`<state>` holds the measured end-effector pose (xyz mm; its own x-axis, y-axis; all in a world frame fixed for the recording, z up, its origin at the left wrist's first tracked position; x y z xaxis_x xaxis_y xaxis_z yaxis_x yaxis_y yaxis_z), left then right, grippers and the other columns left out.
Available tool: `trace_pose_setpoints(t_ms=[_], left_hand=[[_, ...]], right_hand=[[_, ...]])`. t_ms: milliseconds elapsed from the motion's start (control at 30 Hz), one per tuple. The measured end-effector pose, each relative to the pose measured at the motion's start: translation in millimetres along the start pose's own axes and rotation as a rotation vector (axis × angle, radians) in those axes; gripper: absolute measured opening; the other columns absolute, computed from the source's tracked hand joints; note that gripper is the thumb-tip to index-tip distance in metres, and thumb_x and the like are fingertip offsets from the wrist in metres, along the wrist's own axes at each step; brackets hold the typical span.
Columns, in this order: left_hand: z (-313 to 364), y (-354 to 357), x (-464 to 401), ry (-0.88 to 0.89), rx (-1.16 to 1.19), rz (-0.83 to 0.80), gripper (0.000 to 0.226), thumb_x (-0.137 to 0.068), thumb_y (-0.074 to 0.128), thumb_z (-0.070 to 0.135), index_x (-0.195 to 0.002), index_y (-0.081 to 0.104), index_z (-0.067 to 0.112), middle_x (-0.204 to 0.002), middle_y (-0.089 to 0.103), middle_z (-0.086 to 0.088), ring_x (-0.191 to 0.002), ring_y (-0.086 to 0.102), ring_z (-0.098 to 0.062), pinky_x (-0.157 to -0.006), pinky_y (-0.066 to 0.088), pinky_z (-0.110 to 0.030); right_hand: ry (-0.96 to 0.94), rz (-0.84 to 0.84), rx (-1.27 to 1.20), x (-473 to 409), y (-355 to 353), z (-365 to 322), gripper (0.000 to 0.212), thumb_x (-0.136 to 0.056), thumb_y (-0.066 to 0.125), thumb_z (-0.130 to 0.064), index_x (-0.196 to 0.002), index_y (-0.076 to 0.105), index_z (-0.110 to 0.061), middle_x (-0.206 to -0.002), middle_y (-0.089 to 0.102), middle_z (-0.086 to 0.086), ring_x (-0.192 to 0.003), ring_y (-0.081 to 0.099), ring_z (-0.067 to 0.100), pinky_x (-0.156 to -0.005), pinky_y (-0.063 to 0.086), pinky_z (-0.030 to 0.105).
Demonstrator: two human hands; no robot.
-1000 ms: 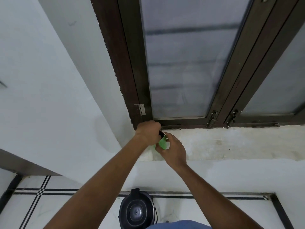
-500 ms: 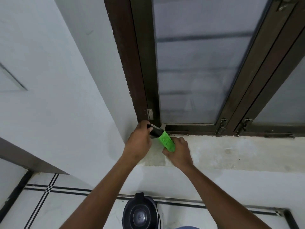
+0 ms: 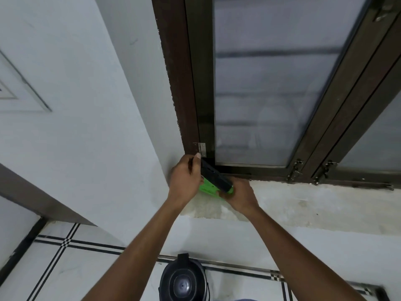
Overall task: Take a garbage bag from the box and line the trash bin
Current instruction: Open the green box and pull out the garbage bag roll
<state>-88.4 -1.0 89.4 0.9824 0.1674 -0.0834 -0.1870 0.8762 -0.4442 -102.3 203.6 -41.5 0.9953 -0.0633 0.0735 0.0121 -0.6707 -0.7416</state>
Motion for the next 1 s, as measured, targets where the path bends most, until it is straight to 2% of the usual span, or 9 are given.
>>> trace_pose_setpoints(t_ms=[100, 167, 267, 400, 467, 600, 767, 900, 1000], left_hand=[[-7.3, 9.5, 0.0, -0.091, 0.027, -0.05, 0.039, -0.112, 0.051, 0.056, -0.104, 0.069, 0.022, -0.085, 0.08, -0.004, -0.065, 0.079, -0.015, -0.07, 0.07, -0.039], [-11.4, 15.9, -0.3, -0.134, 0.044, -0.087, 0.042, -0.111, 0.052, 0.056, -0.107, 0.07, 0.019, -0.09, 0.079, -0.006, -0.065, 0.079, -0.016, -0.069, 0.071, -0.036], [-16.2, 23.3, -0.2, -0.153, 0.008, -0.127, 0.046, -0.11, 0.052, 0.059, -0.103, 0.072, 0.018, -0.089, 0.079, -0.006, -0.061, 0.078, -0.018, -0.07, 0.07, -0.04], [-16.3, 36.4, -0.2, -0.205, 0.145, -0.173, 0.048, -0.106, 0.06, 0.061, -0.108, 0.076, 0.016, -0.096, 0.082, -0.007, -0.073, 0.082, -0.022, -0.076, 0.071, -0.046], [-15.2, 43.4, 3.0, -0.257, 0.276, -0.191, 0.05, -0.099, 0.07, 0.064, -0.112, 0.074, 0.016, -0.104, 0.083, -0.007, -0.089, 0.084, -0.022, -0.08, 0.071, -0.045], [-15.4, 53.6, 13.6, -0.293, 0.362, -0.312, 0.057, -0.082, 0.092, 0.055, -0.121, 0.074, 0.018, -0.109, 0.085, -0.005, -0.101, 0.083, -0.02, -0.092, 0.069, -0.044], [-16.8, 47.9, 11.8, -0.317, 0.579, -0.392, 0.034, -0.105, 0.074, 0.028, -0.129, 0.076, 0.005, -0.118, 0.084, -0.012, -0.112, 0.081, -0.03, -0.103, 0.065, -0.043], [-20.3, 38.5, 8.1, -0.289, 0.537, -0.467, 0.029, -0.11, 0.066, 0.019, -0.134, 0.076, 0.006, -0.126, 0.082, -0.013, -0.119, 0.078, -0.031, -0.107, 0.062, -0.048], [-21.9, 33.4, 3.4, -0.277, 0.485, -0.496, 0.029, -0.109, 0.064, 0.007, -0.136, 0.074, 0.006, -0.124, 0.082, -0.014, -0.112, 0.077, -0.028, -0.105, 0.061, -0.047]], right_hand=[[0.086, 0.009, -0.267, 13.0, -12.8, 0.0, 0.035, -0.098, 0.079, -0.025, -0.133, 0.078, -0.022, -0.13, 0.078, 0.0, -0.118, 0.072, 0.021, -0.097, 0.054, 0.03], [0.225, 0.037, -0.544, 26.4, -29.8, -5.2, 0.033, -0.111, 0.063, -0.042, -0.131, 0.078, -0.02, -0.128, 0.075, -0.006, -0.117, 0.069, 0.016, -0.102, 0.052, 0.034], [0.228, -0.084, -0.818, 48.6, -52.6, -25.8, 0.046, -0.111, 0.047, -0.066, -0.126, 0.077, -0.034, -0.12, 0.082, -0.011, -0.112, 0.077, 0.013, -0.1, 0.062, 0.039], [0.129, -0.153, -0.765, 70.7, -57.8, -42.5, 0.023, -0.104, 0.077, -0.041, -0.126, 0.077, -0.036, -0.12, 0.081, -0.002, -0.102, 0.082, 0.022, -0.086, 0.067, 0.039], [0.092, -0.026, -0.721, 74.6, -53.9, -42.6, 0.033, -0.097, 0.086, -0.028, -0.128, 0.076, -0.031, -0.121, 0.078, -0.001, -0.098, 0.081, 0.024, -0.075, 0.068, 0.035], [0.086, 0.093, -0.563, 81.8, -47.8, -45.8, 0.05, -0.09, 0.092, -0.032, -0.134, 0.067, -0.031, -0.12, 0.07, -0.016, -0.092, 0.079, 0.013, -0.083, 0.069, 0.037], [0.123, 0.05, -0.783, 84.2, -53.2, -54.6, 0.045, -0.095, 0.088, -0.033, -0.135, 0.07, -0.022, -0.117, 0.074, 0.0, -0.09, 0.083, 0.017, -0.08, 0.071, 0.042], [0.153, 0.023, -0.802, 80.4, -55.8, -53.8, 0.035, -0.097, 0.085, -0.037, -0.127, 0.075, -0.023, -0.103, 0.082, 0.006, -0.094, 0.083, 0.022, -0.076, 0.069, 0.039], [0.152, -0.006, -0.828, 80.7, -57.3, -58.5, 0.035, -0.098, 0.084, -0.038, -0.128, 0.073, -0.024, -0.096, 0.084, 0.004, -0.084, 0.081, 0.02, -0.068, 0.063, 0.033]])
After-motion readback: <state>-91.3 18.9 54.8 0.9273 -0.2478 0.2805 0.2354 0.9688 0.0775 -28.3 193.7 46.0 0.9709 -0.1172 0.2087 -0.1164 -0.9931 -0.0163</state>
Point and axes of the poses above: each hand's wrist, its own x-axis away from the middle knuckle, its own y-axis out of the palm, z = x × y, the point moved 4 cm from there along -x, towards the middle knuckle
